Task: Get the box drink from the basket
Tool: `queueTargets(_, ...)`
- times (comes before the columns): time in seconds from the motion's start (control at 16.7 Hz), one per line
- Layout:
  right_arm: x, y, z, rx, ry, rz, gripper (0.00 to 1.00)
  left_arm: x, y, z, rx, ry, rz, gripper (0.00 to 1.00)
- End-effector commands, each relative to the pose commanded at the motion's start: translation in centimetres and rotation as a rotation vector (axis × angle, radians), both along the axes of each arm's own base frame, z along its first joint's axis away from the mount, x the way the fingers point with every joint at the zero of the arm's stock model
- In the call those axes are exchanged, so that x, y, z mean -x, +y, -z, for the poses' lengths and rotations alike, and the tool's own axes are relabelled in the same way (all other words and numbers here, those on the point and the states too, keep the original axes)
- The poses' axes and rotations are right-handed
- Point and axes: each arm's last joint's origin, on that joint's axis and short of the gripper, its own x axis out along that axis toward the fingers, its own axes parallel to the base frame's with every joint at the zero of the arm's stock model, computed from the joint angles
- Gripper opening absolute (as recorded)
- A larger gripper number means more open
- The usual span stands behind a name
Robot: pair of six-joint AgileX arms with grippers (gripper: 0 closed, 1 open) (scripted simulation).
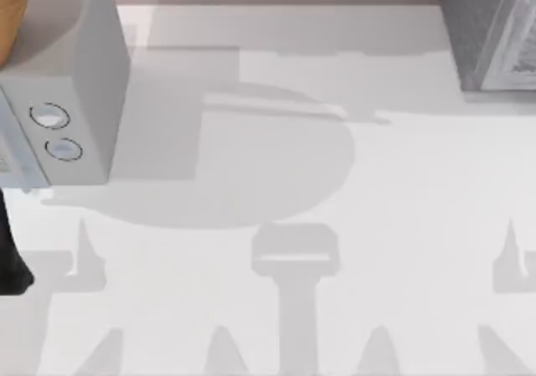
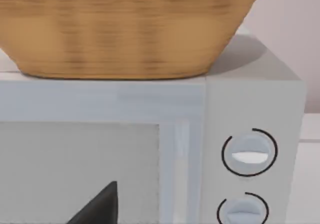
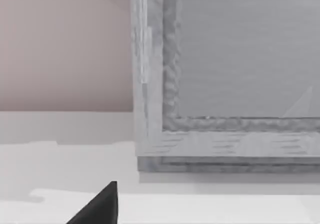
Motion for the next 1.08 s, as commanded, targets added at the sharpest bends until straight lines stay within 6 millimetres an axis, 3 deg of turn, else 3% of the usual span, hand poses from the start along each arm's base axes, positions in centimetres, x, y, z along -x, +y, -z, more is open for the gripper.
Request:
queueTargets(0.3,0.0,0.0,0.0,0.0,0.0,0.0,1.0,-0.3,0.1,-0.4,0.003,0.028,0.0,1.0)
queueTargets(0.6,0.0,0.0,0.0,0.0,0.0,0.0,1.0,-1.8,0.6,-4.2,0.007,0.044,0.004,1.0)
queueTargets(0.84,0.0,0.0,0.0,0.0,0.0,0.0,1.0,-4.8,1.4,-8.6,0.007,0.025,0.007,1.0)
queueTargets(1.08,0.0,0.0,0.0,0.0,0.0,0.0,1.0,-9.4,3.0,-12.1,0.002,0.004,0.011,1.0)
